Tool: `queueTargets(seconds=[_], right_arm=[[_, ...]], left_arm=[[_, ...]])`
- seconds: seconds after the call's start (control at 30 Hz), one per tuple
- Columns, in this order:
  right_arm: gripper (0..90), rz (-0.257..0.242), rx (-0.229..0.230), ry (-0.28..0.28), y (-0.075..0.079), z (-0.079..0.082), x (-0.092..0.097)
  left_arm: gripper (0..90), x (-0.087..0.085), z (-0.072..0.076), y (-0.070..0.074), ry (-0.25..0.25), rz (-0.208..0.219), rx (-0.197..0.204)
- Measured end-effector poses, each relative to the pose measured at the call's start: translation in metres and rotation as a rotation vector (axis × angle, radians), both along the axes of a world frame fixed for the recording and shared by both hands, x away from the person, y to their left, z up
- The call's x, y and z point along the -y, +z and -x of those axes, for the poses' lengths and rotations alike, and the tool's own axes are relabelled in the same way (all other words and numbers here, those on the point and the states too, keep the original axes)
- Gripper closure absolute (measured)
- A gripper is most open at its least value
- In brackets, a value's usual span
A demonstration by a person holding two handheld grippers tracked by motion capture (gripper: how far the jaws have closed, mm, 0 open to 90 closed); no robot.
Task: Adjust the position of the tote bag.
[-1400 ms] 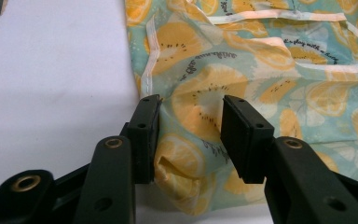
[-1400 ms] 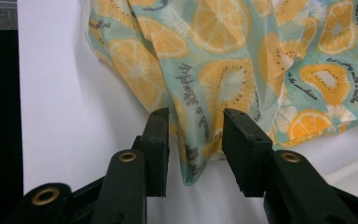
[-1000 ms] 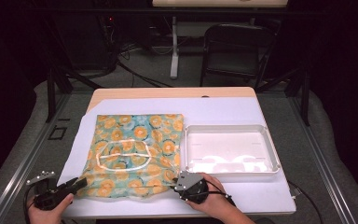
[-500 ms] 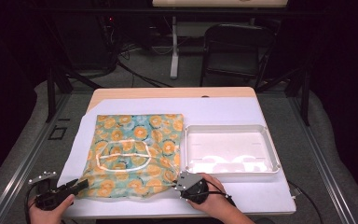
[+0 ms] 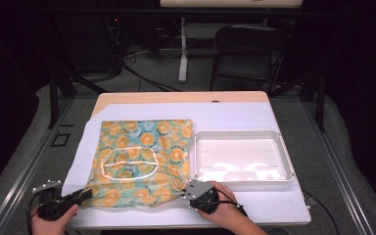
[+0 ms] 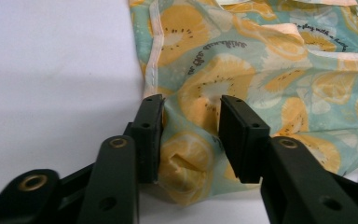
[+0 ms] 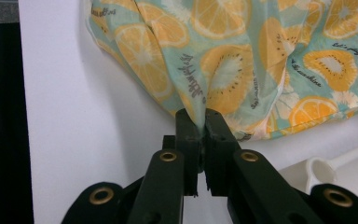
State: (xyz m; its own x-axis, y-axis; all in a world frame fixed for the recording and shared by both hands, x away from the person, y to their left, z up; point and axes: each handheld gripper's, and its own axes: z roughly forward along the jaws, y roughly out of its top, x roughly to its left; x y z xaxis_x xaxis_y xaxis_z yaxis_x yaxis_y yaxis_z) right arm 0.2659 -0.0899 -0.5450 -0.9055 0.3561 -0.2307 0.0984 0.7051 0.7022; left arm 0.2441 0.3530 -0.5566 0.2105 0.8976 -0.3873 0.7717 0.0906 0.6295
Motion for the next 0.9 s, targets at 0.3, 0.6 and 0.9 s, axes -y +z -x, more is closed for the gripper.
queueTargets(seconds=[0.3,0.6,0.9], right_arm=[[87.3,-0.018,0.013,-0.002,0.001,0.001,0.0],[88.6,-0.025,0.029,-0.006,0.003,0.002,0.0],[89.4,-0.053,0.045,-0.012,0.006,0.004,0.001]], left_arm=[[79.2,0.003,0.001,0.003,-0.019,-0.034,0.01],[86.8,0.005,0.004,0.009,-0.02,-0.049,0.057],[88.9,0.006,0.009,0.02,-0.013,-0.064,0.127]])
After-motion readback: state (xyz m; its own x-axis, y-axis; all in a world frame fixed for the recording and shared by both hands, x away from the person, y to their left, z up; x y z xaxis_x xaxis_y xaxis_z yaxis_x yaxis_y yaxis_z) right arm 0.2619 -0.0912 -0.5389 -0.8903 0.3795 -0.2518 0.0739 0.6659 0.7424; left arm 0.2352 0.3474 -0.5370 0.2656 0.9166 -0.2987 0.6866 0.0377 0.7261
